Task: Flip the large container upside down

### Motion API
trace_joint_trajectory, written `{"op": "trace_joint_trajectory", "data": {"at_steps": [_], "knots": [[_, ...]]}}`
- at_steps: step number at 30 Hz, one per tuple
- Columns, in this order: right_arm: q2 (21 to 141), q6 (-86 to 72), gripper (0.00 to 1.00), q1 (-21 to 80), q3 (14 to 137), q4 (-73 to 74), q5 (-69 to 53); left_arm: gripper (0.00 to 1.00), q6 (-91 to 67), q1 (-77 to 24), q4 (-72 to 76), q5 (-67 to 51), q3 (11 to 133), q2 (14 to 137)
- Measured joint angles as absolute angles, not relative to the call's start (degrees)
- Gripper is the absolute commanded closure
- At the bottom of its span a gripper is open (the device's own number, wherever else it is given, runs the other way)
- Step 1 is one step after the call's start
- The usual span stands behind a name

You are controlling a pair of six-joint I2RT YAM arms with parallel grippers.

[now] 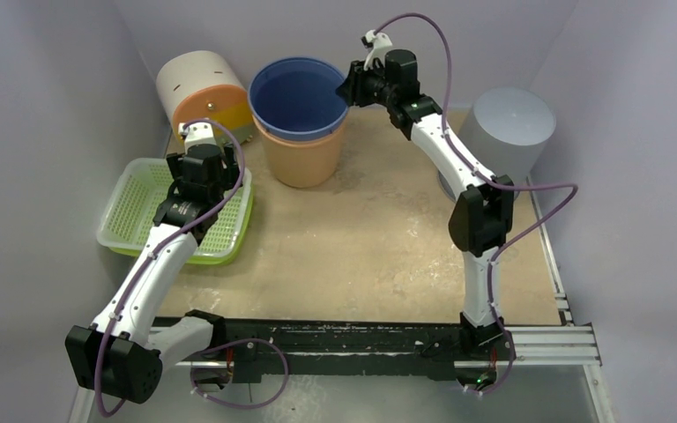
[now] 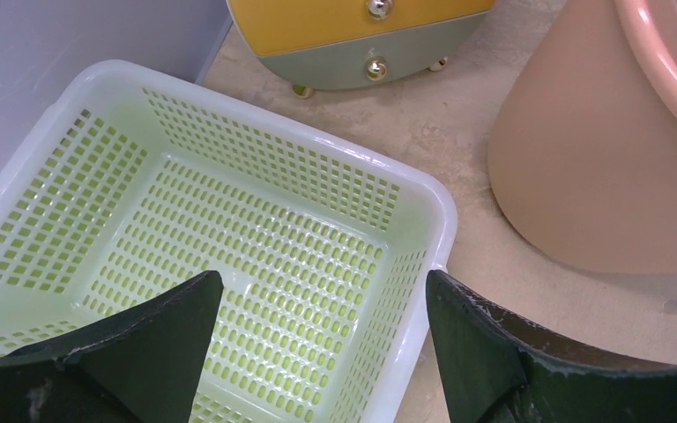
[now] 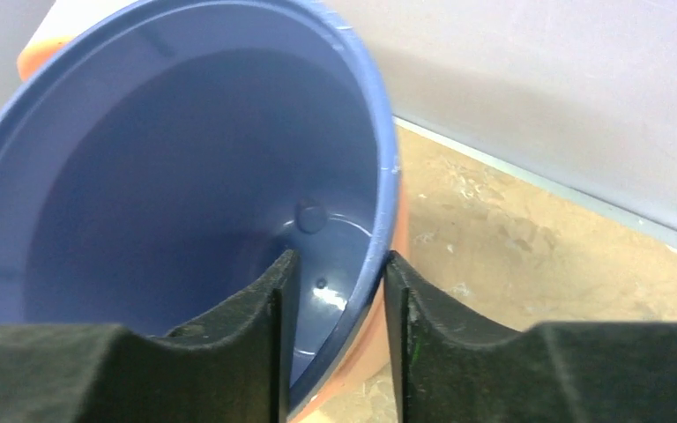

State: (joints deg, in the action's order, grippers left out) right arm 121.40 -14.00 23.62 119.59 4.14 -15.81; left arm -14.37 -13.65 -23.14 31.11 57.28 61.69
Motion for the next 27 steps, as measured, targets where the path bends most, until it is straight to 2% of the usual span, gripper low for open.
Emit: {"op": "trace_joint_trajectory", "data": {"at_steps": [7,22,27], "knots": [[114.8,-13.6,1.0,23.2,110.5,3.6,-12.9,0.18,-14.4,-13.6,-23.1,31.1,57.3,61.7],[91.7,-19.6,1.0,22.8,68.2,-20.5,-6.8,0.17,-14.4,-13.6,-23.1,31.1,57.3,61.1],[88.4,-20.4,1.0,23.4,64.3,-24.4,-5.9,0.18,-14.4,-13.6,-23.0,31.1,57.3,61.1]]}}
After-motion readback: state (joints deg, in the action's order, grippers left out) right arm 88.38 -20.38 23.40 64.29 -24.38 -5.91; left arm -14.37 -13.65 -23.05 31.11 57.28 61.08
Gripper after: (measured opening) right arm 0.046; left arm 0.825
